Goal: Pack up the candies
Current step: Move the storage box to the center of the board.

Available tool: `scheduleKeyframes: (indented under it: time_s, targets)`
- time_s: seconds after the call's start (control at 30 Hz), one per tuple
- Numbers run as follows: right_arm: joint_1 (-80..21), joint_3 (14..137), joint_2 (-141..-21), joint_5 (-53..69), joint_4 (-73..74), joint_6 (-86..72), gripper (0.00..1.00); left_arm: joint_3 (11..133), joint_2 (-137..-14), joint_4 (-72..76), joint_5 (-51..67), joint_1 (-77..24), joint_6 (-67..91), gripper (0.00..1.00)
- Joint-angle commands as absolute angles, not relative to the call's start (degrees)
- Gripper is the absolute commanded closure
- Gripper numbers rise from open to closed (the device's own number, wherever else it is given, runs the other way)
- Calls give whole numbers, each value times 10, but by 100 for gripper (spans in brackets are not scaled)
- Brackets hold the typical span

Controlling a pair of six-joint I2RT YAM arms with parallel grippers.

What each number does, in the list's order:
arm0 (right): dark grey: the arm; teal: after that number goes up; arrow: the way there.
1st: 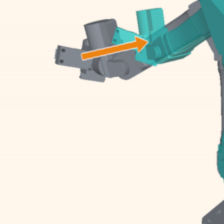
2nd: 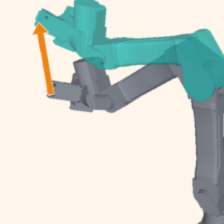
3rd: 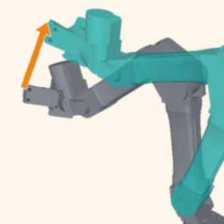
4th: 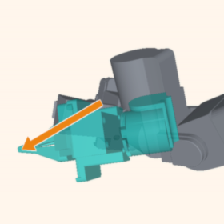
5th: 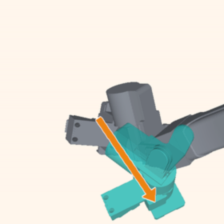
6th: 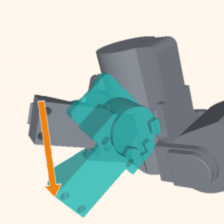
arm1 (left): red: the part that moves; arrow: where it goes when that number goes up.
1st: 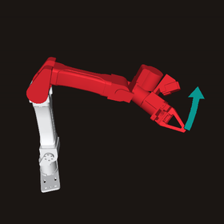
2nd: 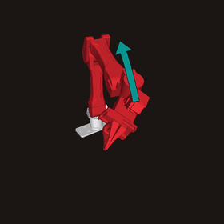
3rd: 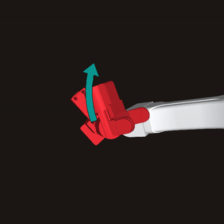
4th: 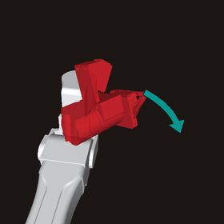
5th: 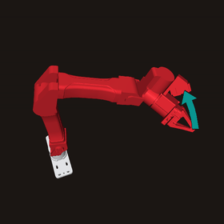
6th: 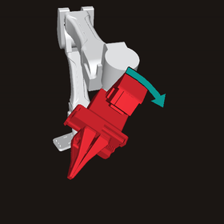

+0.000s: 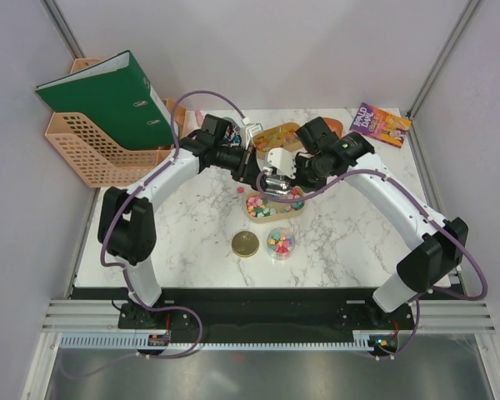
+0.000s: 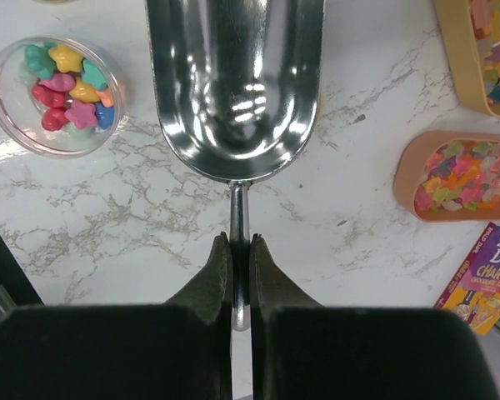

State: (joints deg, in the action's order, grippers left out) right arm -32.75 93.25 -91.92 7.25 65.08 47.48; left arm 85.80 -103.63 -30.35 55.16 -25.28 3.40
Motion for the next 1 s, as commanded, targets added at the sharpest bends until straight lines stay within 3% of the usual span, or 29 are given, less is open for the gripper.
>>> scheduleKeyframes:
  time_s: [0.0,0.33,0.4,0.43,0.53,0.57,0.6,0.8,0.97]
  targets:
    - [-323,976,-864,136,621,458,100,883,-1057,-312,548,-258,32,98]
    - [-309,949,-861,139,614,449,100,912,-1075,-315,509,-272,31,98]
    - [-302,928,-857,113,604,452,100,930,-1058,-333,464,-269,19,74]
    - [-291,906,-852,102,599,453,100,932,-1048,-338,440,-264,13,49]
    - [-253,868,-837,81,595,462,100,918,-1001,-346,360,-248,-29,27]
    - [-244,860,-832,77,592,465,100,908,-994,-346,328,-245,-39,25]
    - [-237,853,-829,67,589,468,100,888,-991,-346,317,-244,-46,25]
    - [-192,841,-824,68,591,468,100,900,-1097,-410,274,-245,-15,48]
    - [-178,839,-824,69,592,471,100,938,-1145,-410,220,-265,-38,49]
